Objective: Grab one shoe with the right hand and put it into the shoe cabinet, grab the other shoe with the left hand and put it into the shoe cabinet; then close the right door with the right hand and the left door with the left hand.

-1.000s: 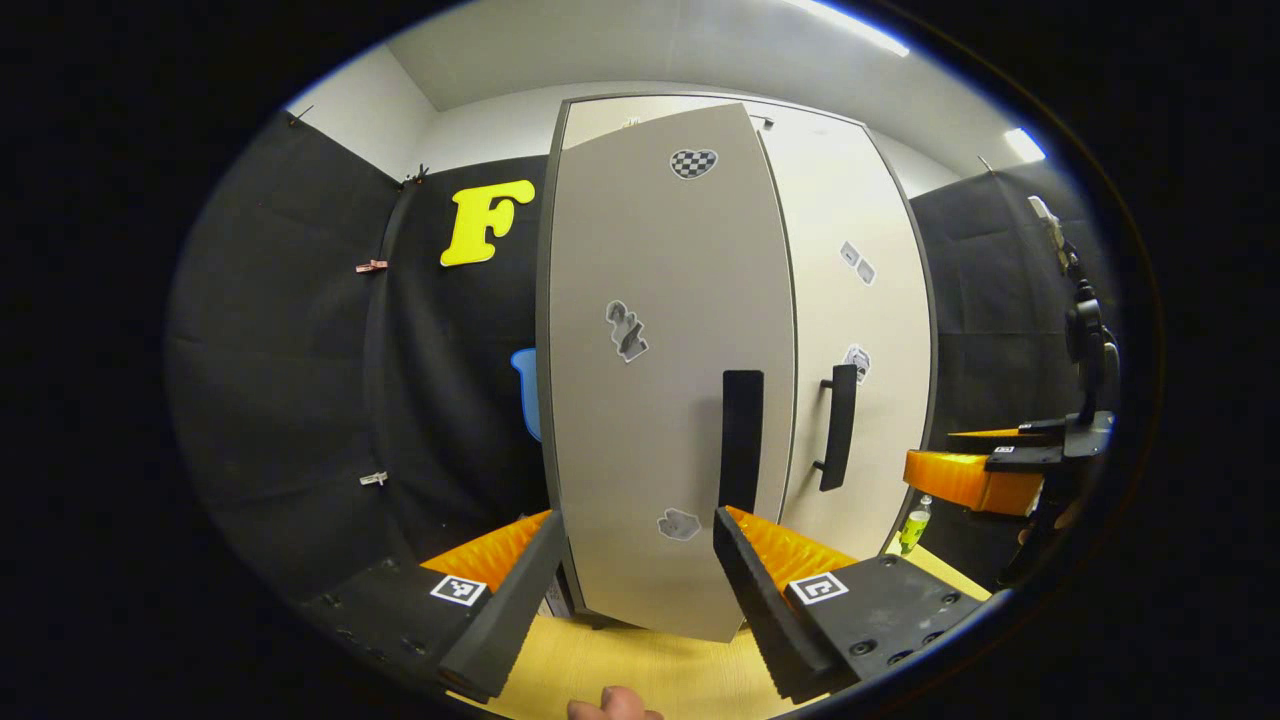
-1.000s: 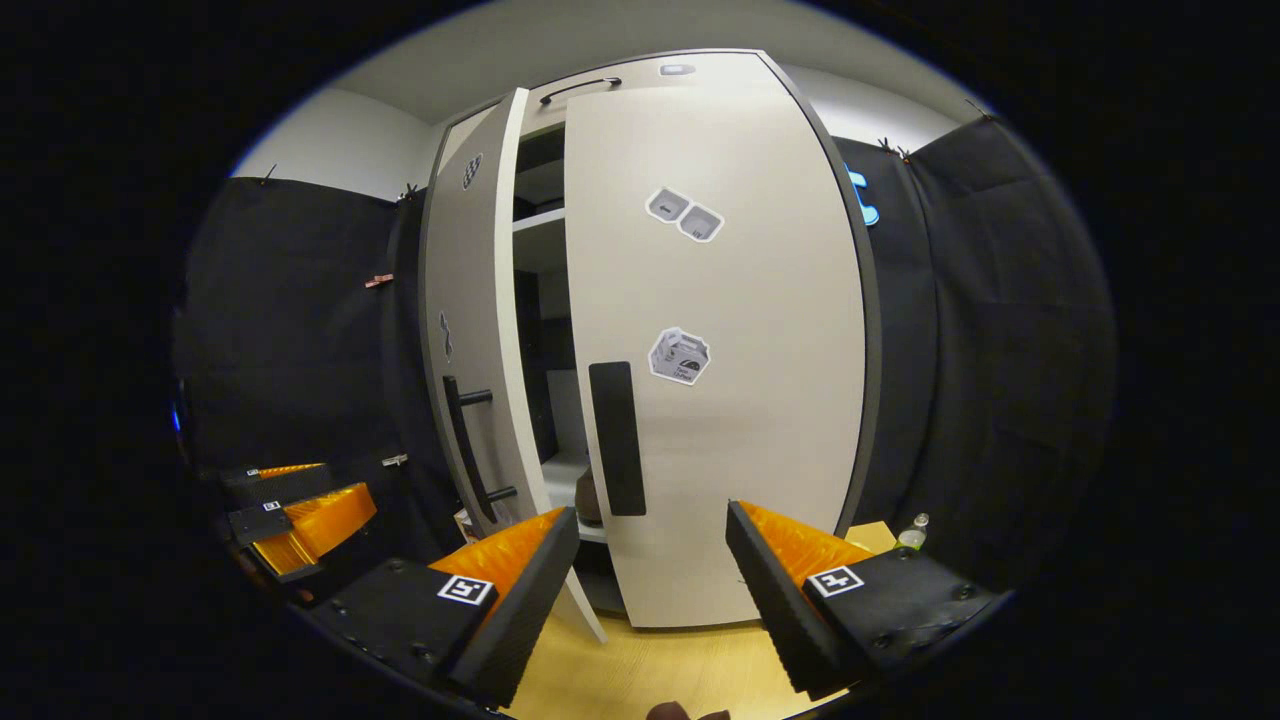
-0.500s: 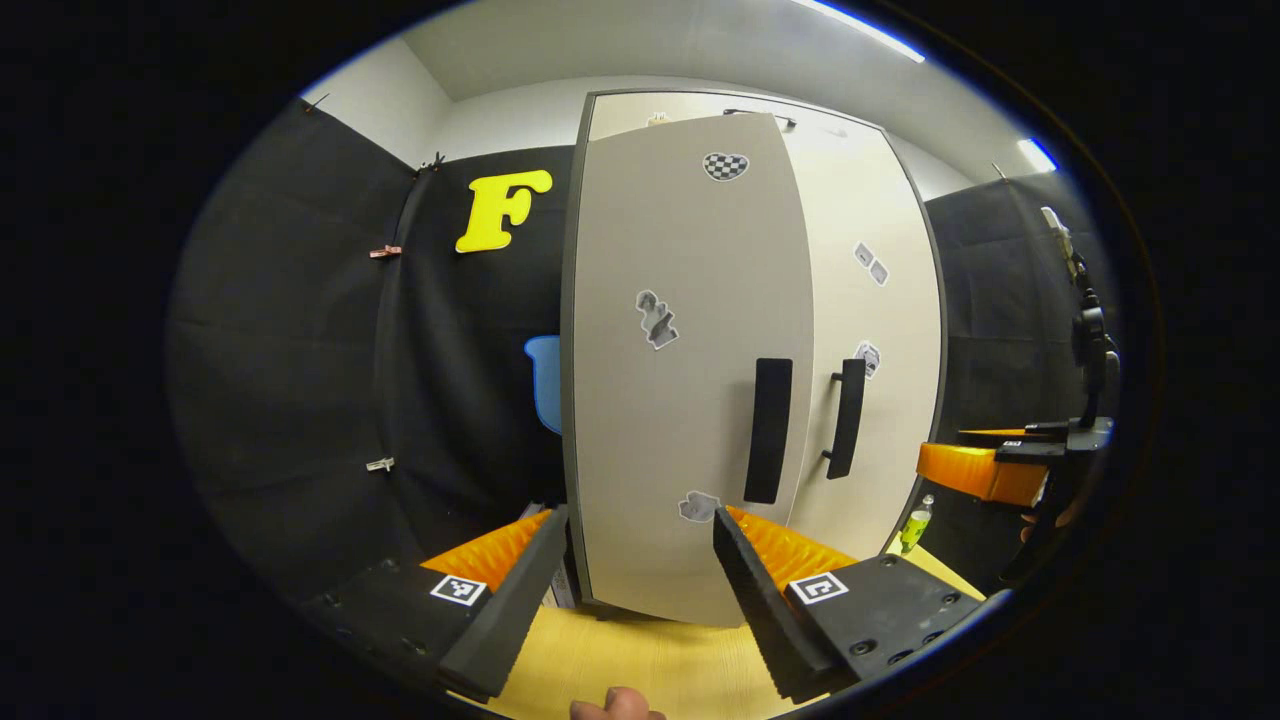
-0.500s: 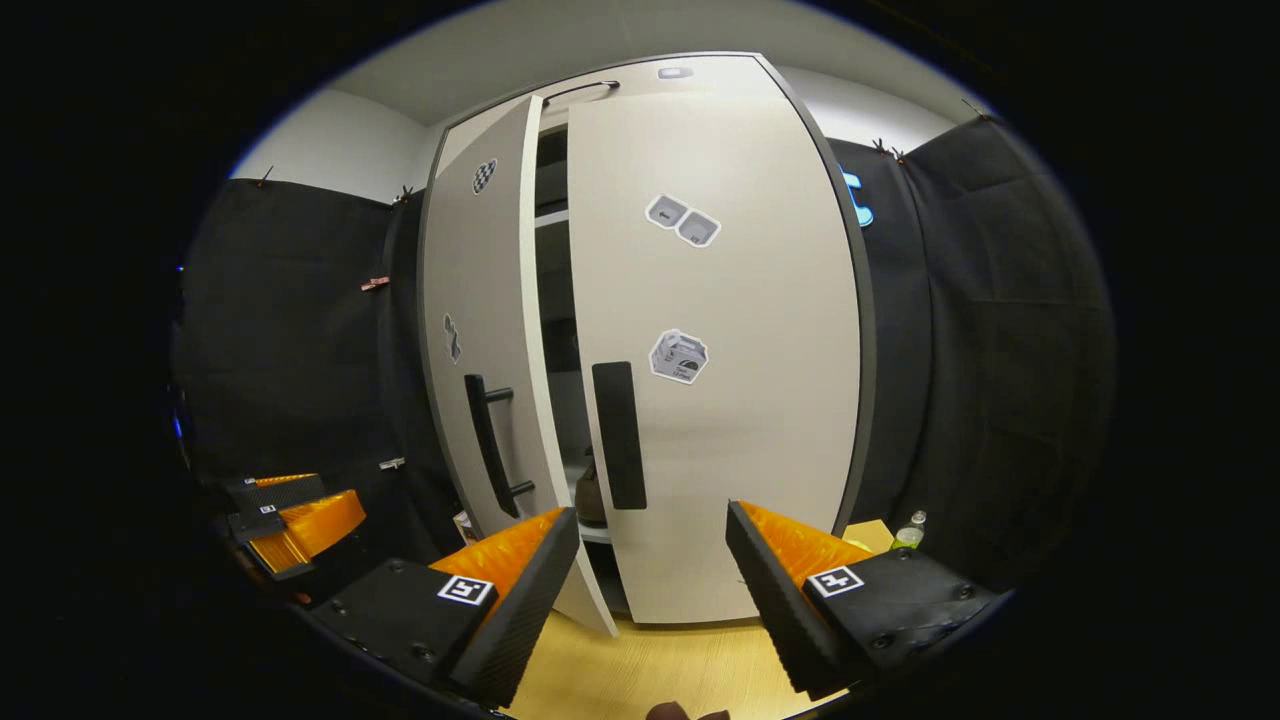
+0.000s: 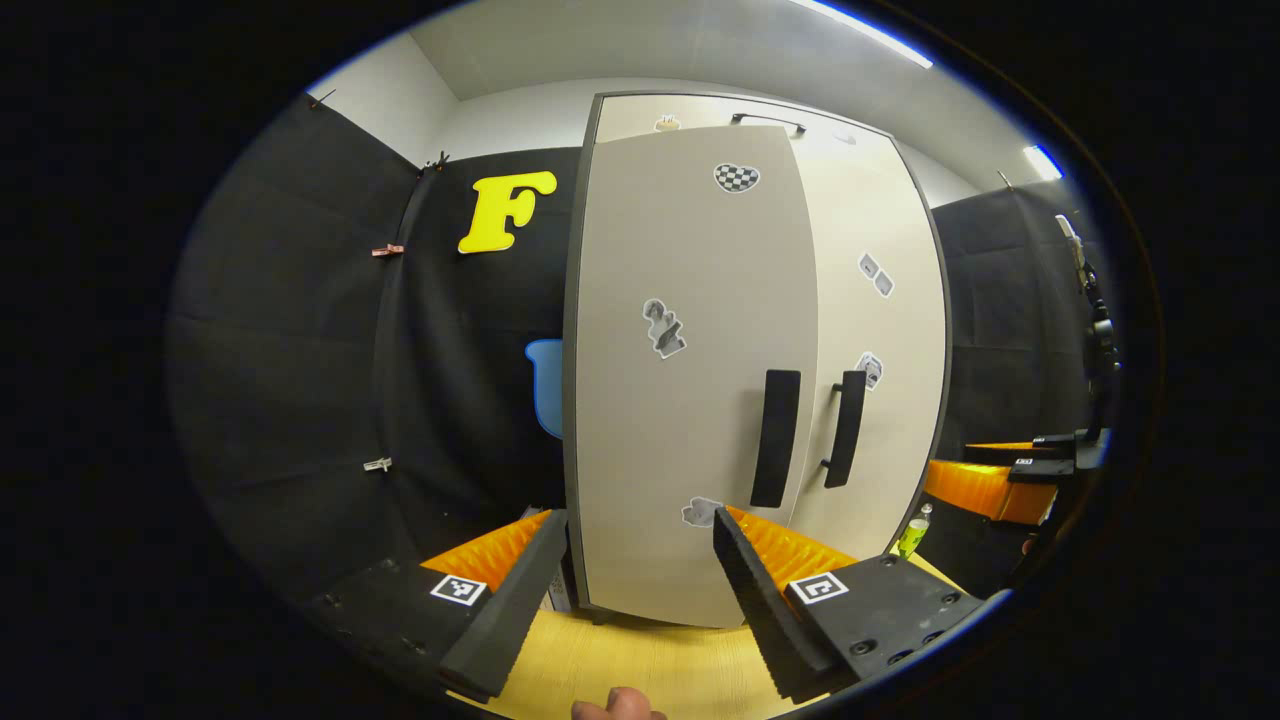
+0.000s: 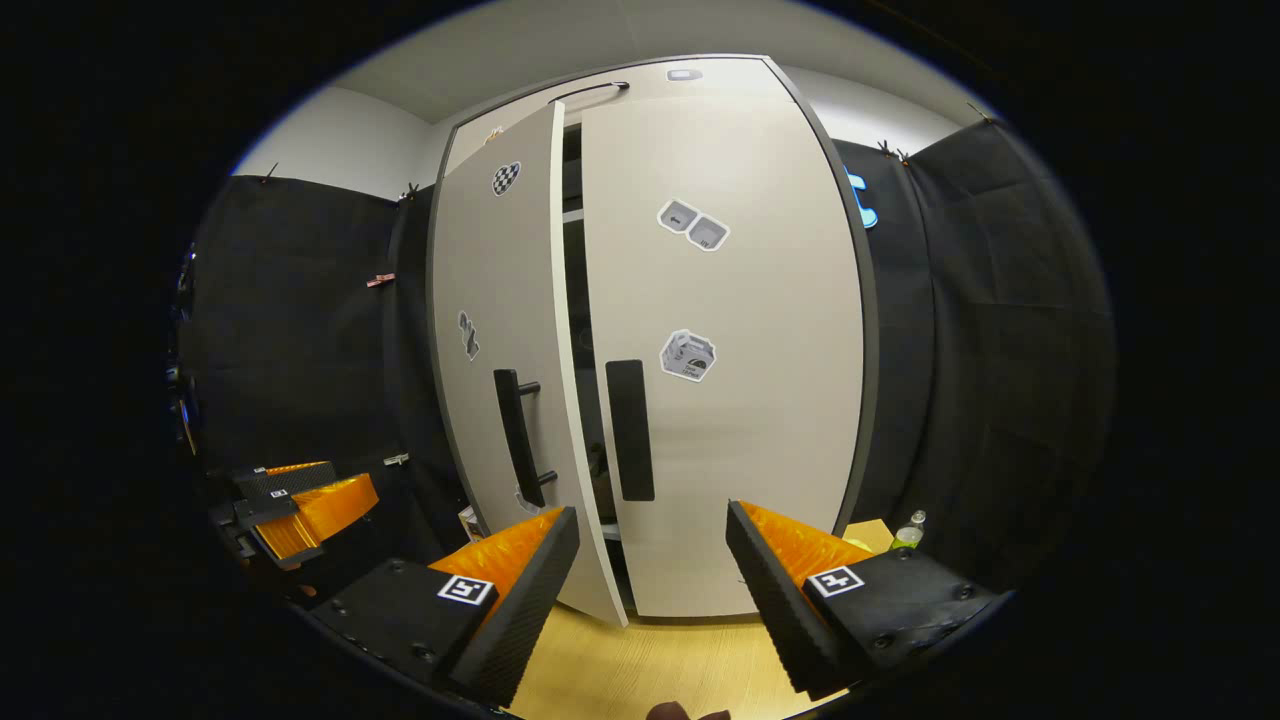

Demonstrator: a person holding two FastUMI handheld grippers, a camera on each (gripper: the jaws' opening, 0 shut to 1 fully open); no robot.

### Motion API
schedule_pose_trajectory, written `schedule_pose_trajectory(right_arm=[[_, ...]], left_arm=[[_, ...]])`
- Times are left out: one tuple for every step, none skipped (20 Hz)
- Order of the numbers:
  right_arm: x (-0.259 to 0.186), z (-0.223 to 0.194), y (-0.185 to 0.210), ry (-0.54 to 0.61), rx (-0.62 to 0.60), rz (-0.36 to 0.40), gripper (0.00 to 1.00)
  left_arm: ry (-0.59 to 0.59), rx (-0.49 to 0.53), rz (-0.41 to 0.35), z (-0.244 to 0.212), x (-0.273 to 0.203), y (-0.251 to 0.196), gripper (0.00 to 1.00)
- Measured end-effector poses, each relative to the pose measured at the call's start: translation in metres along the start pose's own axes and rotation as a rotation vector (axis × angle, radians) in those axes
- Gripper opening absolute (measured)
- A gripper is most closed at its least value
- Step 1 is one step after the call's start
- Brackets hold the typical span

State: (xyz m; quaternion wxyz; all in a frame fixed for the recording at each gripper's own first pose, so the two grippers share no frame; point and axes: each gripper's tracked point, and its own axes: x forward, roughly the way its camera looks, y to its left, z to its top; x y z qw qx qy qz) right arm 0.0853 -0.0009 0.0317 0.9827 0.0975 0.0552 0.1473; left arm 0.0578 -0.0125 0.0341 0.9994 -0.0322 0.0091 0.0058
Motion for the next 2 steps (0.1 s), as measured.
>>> schedule_pose_trajectory(right_arm=[[-0.0011,0.0016,-0.0003,-0.006,0.008,-0.004,0.98],[-0.0038,0.0042,-0.0014,-0.015,0.011,-0.013,0.98]], left_arm=[[-0.009,0.005,-0.002,0.0035,0.0007,-0.0004,0.94],[-0.020,0.011,-0.007,0.0066,0.0014,-0.0017,0.94]])
